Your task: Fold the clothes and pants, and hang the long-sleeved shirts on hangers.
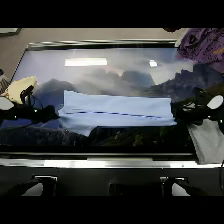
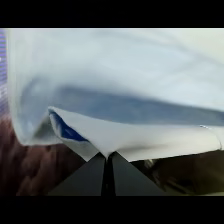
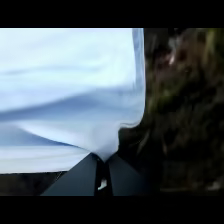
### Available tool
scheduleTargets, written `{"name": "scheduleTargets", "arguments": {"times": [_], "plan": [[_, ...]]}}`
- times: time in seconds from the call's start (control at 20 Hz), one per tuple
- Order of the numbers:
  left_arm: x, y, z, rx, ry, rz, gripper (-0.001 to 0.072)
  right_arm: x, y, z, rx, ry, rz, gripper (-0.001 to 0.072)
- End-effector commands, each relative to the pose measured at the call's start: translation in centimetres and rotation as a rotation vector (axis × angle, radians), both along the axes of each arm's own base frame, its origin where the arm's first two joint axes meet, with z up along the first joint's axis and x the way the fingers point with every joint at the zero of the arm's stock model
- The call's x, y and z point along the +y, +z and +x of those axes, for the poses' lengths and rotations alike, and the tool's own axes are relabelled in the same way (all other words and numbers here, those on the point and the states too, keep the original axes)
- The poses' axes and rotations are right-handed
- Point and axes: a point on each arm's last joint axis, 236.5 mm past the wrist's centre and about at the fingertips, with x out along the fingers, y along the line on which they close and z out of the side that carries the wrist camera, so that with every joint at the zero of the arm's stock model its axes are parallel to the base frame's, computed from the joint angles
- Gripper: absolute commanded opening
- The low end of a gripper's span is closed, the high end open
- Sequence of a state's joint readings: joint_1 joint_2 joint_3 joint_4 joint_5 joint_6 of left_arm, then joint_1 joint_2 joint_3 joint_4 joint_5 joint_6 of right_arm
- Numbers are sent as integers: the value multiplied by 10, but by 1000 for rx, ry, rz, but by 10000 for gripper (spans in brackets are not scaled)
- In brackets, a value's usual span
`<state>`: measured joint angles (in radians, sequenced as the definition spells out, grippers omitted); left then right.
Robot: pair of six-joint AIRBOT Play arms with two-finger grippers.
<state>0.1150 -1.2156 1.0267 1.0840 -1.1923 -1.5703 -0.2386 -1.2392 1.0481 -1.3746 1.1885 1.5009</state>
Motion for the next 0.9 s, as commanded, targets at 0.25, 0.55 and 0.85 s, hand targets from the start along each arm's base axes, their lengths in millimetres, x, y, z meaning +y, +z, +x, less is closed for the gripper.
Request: {"name": "scheduleTargets", "arguments": {"times": [0.25, 0.55, 0.85], "plan": [[7, -15, 119, -45, -24, 5, 21, -3, -15, 80, -44, 17, -47, 35], [-11, -53, 158, -4, -60, -33, 22, 3, -55, 102, -19, -22, 10, 37], [-18, -69, 170, 17, 0, -65, 581, 10, -58, 99, 55, -133, 102, 580]]}}
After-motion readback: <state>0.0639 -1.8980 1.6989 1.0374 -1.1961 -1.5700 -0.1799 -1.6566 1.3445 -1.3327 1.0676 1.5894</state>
